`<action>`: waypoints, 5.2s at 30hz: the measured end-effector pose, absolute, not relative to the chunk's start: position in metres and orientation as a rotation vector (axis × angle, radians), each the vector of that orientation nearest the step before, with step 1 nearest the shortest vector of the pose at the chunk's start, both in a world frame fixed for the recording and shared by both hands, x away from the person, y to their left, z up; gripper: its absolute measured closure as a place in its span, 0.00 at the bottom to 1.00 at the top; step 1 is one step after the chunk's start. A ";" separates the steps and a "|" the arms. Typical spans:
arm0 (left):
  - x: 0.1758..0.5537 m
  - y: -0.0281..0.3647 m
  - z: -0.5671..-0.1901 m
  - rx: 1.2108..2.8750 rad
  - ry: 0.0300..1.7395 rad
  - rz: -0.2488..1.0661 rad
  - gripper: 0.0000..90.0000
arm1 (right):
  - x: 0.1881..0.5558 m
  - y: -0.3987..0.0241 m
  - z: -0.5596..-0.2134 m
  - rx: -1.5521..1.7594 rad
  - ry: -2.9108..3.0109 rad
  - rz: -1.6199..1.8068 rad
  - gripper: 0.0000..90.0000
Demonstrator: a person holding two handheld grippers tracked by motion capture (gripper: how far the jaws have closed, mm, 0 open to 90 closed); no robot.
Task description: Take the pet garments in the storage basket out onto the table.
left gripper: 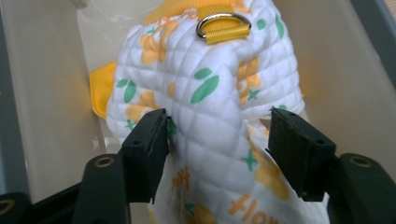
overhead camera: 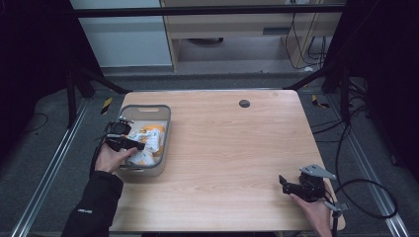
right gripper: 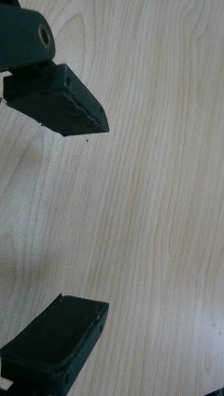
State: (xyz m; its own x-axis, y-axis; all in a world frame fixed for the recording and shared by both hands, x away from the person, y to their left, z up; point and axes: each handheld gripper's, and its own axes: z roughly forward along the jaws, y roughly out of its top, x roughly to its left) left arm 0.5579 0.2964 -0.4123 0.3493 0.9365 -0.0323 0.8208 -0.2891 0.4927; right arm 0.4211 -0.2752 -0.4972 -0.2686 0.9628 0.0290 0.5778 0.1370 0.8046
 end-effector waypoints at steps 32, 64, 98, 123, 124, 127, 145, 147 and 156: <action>0.546 0.310 -0.396 2.091 1.543 0.369 0.82 | 0.422 -0.275 -0.498 1.472 1.923 0.986 0.13; 0.503 0.314 -0.303 2.011 1.339 0.530 0.83 | 0.421 -0.275 -0.498 1.466 1.923 0.980 0.13; 0.471 0.231 -0.280 2.177 1.002 0.438 0.83 | 0.421 -0.275 -0.496 1.460 1.913 0.989 0.13; 0.469 0.162 -0.302 2.278 0.832 0.351 0.83 | 0.421 -0.275 -0.495 1.447 1.909 0.995 0.13; 0.468 0.160 -0.303 2.282 0.828 0.349 0.83 | 0.421 -0.275 -0.495 1.446 1.909 0.995 0.13; 0.467 0.153 -0.306 2.295 0.808 0.341 0.83 | 0.421 -0.275 -0.495 1.441 1.907 0.995 0.13; 0.465 0.114 -0.333 2.378 0.707 0.273 0.83 | 0.421 -0.278 -0.494 1.436 1.883 1.004 0.12; 0.465 0.110 -0.336 2.389 0.695 0.268 0.83 | 0.420 -0.278 -0.493 1.443 1.880 1.008 0.12; 0.464 0.094 -0.353 2.424 0.661 0.245 0.83 | 0.421 -0.279 -0.493 1.432 1.878 1.004 0.12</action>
